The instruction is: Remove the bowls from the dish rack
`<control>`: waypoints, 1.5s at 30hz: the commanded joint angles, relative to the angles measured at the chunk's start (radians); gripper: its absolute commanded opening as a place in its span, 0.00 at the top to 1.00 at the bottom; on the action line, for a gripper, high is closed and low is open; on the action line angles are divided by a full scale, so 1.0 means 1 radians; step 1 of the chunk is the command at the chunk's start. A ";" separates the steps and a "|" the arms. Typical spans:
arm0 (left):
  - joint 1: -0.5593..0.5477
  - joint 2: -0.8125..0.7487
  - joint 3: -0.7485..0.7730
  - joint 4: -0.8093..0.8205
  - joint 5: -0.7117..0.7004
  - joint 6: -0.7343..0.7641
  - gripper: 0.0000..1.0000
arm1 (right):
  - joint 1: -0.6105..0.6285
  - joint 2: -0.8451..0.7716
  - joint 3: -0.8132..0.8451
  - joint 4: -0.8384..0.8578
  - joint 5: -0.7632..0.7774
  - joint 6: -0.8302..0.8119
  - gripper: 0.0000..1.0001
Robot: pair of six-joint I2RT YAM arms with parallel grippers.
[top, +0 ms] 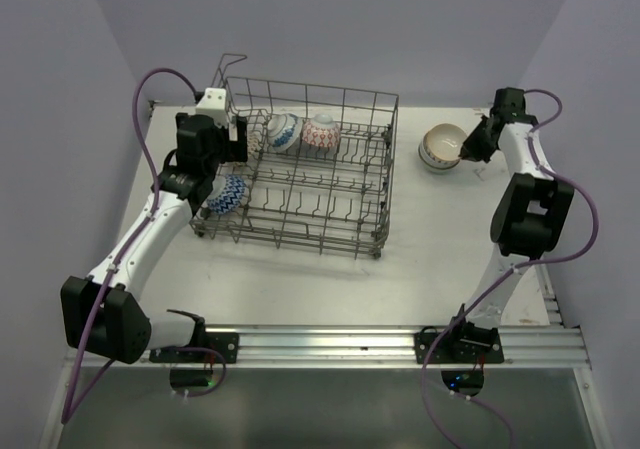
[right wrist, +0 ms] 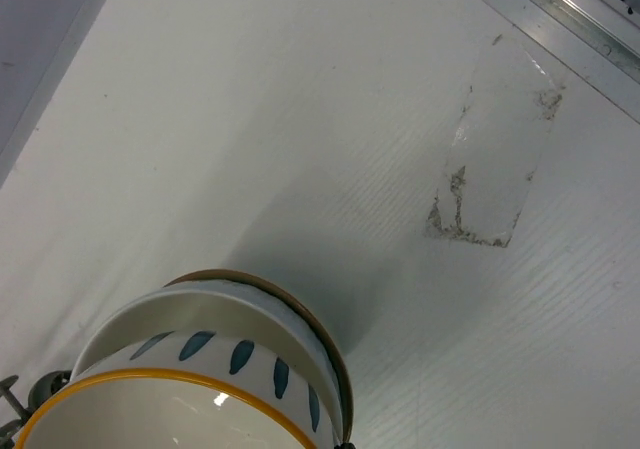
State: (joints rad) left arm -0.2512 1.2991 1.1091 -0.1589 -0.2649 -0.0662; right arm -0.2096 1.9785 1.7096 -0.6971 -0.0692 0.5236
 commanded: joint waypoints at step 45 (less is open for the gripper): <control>-0.005 -0.017 0.043 0.002 0.016 -0.007 0.00 | 0.047 0.028 0.268 -0.182 0.014 -0.092 0.42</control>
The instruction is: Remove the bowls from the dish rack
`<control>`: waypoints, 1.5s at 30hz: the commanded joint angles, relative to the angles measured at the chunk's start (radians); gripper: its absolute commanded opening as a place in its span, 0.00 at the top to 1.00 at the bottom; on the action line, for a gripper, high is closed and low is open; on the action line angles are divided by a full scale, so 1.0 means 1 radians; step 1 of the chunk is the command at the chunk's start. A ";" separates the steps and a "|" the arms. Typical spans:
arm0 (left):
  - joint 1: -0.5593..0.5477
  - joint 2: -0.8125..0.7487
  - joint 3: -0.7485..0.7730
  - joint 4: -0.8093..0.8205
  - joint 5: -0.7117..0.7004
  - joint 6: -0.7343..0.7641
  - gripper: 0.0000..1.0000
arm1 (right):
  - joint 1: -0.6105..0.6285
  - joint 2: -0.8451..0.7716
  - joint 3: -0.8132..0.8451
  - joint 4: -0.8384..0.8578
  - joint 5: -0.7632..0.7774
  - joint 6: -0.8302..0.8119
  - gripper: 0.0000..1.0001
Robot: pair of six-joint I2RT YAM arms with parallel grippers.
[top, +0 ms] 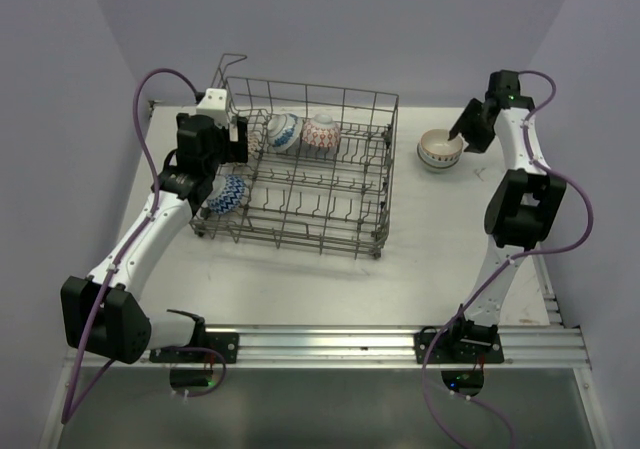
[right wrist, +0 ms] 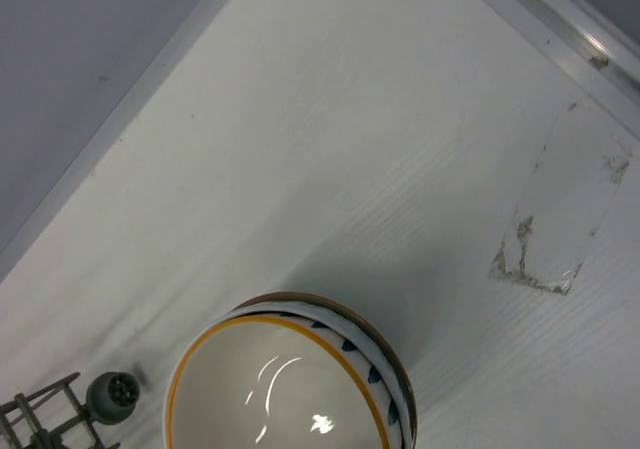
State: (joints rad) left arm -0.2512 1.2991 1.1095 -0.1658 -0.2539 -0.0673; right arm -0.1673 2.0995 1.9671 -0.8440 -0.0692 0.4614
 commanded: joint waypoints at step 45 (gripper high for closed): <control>-0.005 -0.020 0.046 0.006 0.021 -0.012 0.00 | 0.444 -0.332 -0.068 0.238 -0.124 -0.220 0.19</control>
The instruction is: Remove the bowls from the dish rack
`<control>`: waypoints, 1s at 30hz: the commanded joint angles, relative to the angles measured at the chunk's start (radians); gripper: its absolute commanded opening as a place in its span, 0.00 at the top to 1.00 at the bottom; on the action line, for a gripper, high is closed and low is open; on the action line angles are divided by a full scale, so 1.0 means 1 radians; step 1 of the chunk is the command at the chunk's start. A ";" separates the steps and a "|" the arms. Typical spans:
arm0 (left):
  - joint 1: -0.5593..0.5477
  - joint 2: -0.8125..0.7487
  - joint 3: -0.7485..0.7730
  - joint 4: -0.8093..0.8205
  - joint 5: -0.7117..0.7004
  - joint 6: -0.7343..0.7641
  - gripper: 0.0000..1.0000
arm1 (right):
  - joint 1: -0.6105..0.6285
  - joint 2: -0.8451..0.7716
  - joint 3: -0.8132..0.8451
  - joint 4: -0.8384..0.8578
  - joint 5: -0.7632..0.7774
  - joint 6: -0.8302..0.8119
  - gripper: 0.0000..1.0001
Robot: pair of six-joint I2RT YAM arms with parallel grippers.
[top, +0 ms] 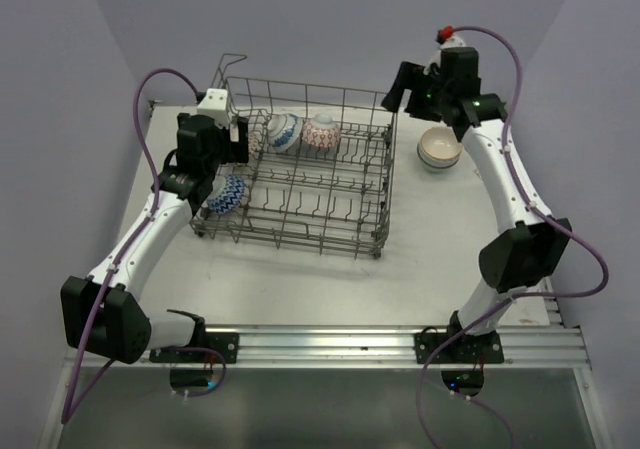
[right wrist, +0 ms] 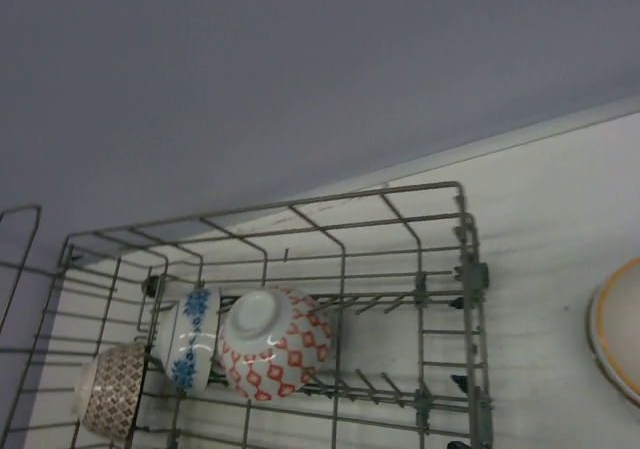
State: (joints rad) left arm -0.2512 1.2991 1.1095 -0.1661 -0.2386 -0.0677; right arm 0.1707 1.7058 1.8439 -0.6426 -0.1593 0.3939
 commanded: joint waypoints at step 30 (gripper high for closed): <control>-0.005 -0.011 0.053 -0.004 0.010 -0.014 0.00 | 0.472 0.385 -0.005 0.437 0.231 -1.222 0.01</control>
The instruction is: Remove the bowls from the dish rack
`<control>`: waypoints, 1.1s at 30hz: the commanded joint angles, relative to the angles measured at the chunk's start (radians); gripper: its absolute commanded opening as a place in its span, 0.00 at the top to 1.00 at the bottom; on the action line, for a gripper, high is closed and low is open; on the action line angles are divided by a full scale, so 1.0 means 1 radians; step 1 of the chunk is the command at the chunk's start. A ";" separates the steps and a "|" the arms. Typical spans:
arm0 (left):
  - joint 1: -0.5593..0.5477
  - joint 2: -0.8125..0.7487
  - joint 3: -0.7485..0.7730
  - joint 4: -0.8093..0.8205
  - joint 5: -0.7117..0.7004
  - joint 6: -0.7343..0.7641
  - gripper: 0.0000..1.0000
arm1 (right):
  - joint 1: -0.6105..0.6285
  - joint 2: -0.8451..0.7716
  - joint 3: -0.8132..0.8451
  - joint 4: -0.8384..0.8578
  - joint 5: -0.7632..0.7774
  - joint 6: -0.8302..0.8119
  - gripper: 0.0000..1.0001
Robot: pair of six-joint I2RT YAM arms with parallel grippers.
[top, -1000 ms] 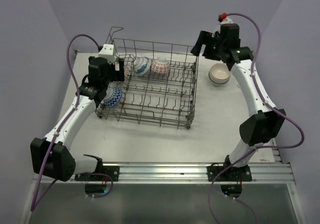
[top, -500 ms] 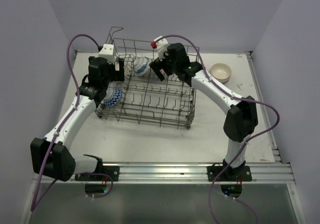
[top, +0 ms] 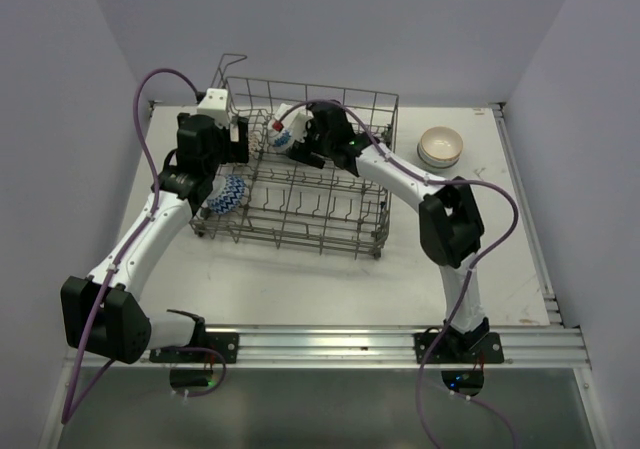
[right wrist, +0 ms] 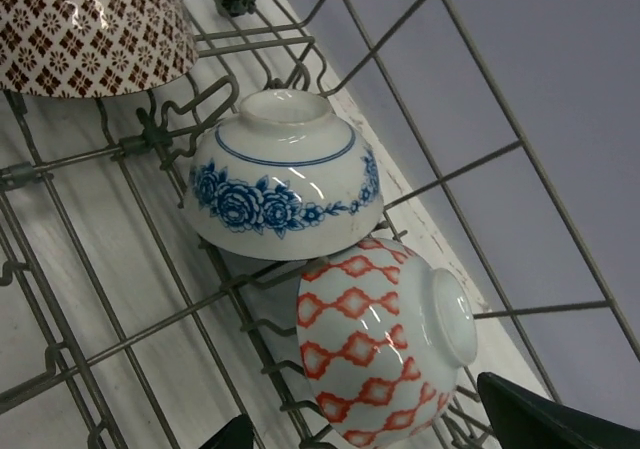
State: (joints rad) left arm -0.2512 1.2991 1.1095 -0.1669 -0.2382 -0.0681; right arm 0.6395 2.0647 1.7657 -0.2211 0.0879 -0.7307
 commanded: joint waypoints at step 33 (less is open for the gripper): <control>-0.005 0.006 0.070 -0.025 0.036 -0.022 0.00 | -0.072 0.239 0.295 -0.040 -0.024 -0.091 0.39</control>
State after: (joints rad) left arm -0.2512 1.3041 1.1370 -0.2043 -0.2119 -0.0689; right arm 0.5926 2.3169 2.0254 -0.2604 0.0341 -0.8299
